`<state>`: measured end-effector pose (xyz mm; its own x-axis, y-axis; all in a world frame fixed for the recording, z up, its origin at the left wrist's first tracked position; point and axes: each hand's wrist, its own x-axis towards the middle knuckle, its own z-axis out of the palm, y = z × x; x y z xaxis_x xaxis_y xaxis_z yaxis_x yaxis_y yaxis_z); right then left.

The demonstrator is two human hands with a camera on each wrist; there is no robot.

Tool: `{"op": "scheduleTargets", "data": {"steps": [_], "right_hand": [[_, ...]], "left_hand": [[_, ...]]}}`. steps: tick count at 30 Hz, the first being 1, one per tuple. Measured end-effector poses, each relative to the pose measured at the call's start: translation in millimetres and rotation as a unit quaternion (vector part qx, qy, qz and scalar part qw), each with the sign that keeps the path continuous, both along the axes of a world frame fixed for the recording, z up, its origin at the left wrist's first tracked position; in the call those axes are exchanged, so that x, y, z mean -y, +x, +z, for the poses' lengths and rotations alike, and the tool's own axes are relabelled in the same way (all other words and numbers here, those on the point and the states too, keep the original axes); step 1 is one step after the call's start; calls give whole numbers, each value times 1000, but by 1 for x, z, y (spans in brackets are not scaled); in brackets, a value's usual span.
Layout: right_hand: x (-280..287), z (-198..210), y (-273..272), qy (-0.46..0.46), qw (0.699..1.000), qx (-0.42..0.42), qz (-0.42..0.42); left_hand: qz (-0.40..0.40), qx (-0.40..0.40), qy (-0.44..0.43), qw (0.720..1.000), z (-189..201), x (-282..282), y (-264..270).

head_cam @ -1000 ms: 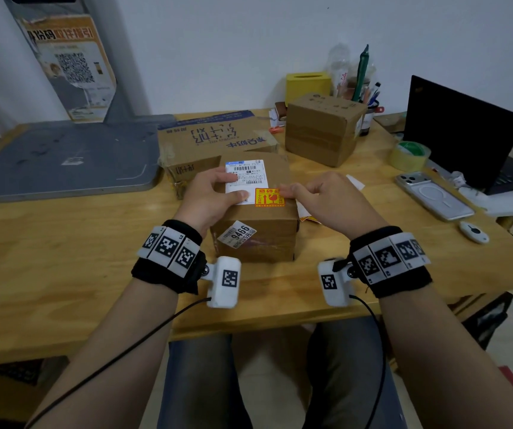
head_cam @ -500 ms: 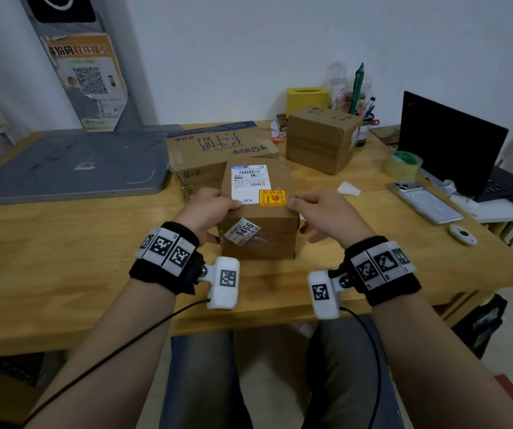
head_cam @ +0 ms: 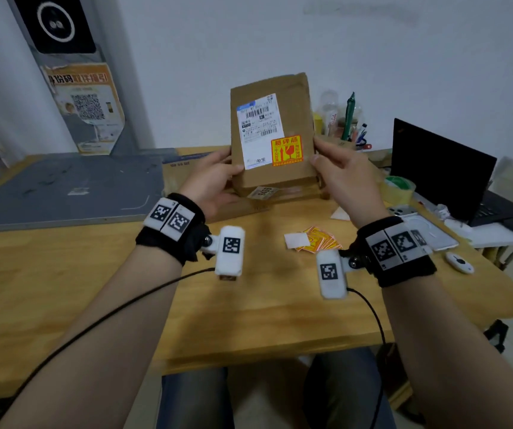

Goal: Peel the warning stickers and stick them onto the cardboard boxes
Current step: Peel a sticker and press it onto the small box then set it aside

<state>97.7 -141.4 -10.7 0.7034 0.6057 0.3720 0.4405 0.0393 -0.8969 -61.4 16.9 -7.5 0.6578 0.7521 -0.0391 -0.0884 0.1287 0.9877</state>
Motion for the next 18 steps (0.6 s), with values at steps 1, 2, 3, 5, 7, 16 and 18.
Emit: {"op": "scheduleTargets", "data": {"steps": [1,2,3,5,7,16,18], "right_hand": [[-6,4,8,-6,1000,13,-5],[-13,8,16,-14,1000,23,-11],[-18,11,25,-21,999,31,-14],[-31,17,41,-28,998,44,-19],[-43,21,56,-35,997,58,-27],[-90,4,93,-66,998,25,-1],[-97,1,94,-61,998,6,6]], "left_hand": [[-3,2,-7,1000,2,-5,9],[-5,2,-15,1000,3,-10,20],[-9,2,-24,1000,4,-14,30],[-20,0,-48,999,4,-21,49],[-28,-9,-66,997,3,-27,67],[18,-70,-88,993,-15,-58,106],[33,-79,-82,993,-17,-64,105]]}}
